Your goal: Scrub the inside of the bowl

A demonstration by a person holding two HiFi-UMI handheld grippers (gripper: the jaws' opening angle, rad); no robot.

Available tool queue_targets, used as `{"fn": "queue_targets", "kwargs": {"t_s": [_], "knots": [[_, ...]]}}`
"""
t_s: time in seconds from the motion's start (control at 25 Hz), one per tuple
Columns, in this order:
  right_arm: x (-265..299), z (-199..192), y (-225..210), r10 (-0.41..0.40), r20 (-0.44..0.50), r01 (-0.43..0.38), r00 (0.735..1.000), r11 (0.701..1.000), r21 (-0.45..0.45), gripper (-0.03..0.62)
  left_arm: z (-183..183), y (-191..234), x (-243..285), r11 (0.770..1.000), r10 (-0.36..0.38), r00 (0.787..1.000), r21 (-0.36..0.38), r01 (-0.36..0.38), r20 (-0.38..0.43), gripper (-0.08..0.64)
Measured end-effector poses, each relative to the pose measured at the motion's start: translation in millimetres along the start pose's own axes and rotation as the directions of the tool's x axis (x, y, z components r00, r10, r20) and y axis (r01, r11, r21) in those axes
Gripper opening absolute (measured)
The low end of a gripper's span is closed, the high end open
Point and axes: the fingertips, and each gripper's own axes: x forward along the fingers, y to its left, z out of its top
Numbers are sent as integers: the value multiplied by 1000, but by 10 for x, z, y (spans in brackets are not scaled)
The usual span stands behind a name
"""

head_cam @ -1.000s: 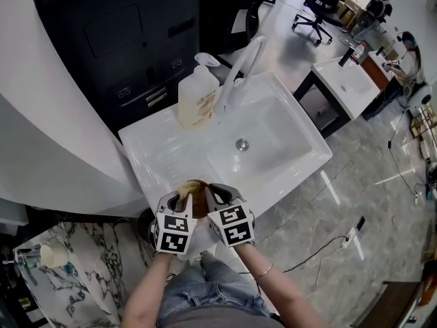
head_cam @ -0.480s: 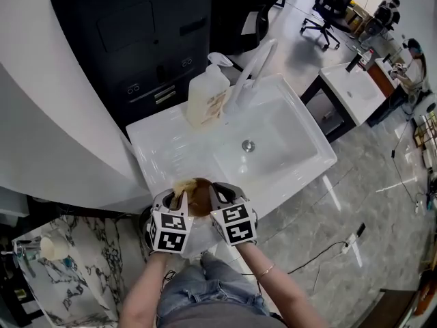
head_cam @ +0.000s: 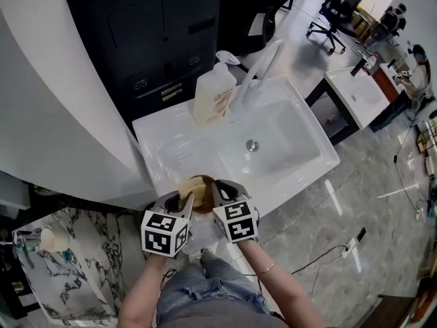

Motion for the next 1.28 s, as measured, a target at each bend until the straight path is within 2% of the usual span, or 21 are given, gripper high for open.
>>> {"fn": "queue_targets", "kwargs": {"t_s": [0.08, 0.16, 0.28, 0.36, 0.48, 0.6, 0.76, 0.88, 1.12, 1.28], "knots": [[2, 5, 6, 1, 2, -1, 1000, 1000, -2, 23, -40, -121, 68, 991, -90, 996, -97, 87, -27, 46], [-3, 7, 13, 2, 3, -2, 1000, 1000, -5, 23, -87, -193, 143, 978, -148, 987, -159, 137, -57, 46], [-16, 12, 43, 7, 9, -7, 1000, 1000, -18, 23, -155, -246, 242, 972, -174, 979, -175, 154, -103, 45], [-15, 34, 60, 10, 13, -10, 1000, 999, -36, 23, -172, -251, 308, 982, -151, 980, -136, 133, -133, 45], [-9, 35, 44, 9, 10, -9, 1000, 999, -44, 23, -217, -241, 399, 997, -73, 979, -1, 75, -191, 45], [-5, 19, 19, 10, 8, -9, 1000, 999, -36, 23, -252, -209, 451, 991, 7, 974, 129, 23, -225, 46], [-8, 11, 11, 14, 8, -14, 1000, 999, -34, 23, -276, -130, 470, 974, 85, 967, 226, -29, -242, 46], [-1, -1, -10, 15, 6, -15, 1000, 999, -29, 23, -287, -43, 446, 963, 133, 961, 262, -67, -243, 46], [16, -8, -23, 13, 2, -13, 1000, 999, -39, 25, -273, 159, 335, 954, 214, 952, 257, -155, -219, 46], [35, -22, -11, 19, 0, -19, 1000, 999, -42, 25, -253, 219, 264, 951, 235, 951, 249, -182, -199, 46]]}}
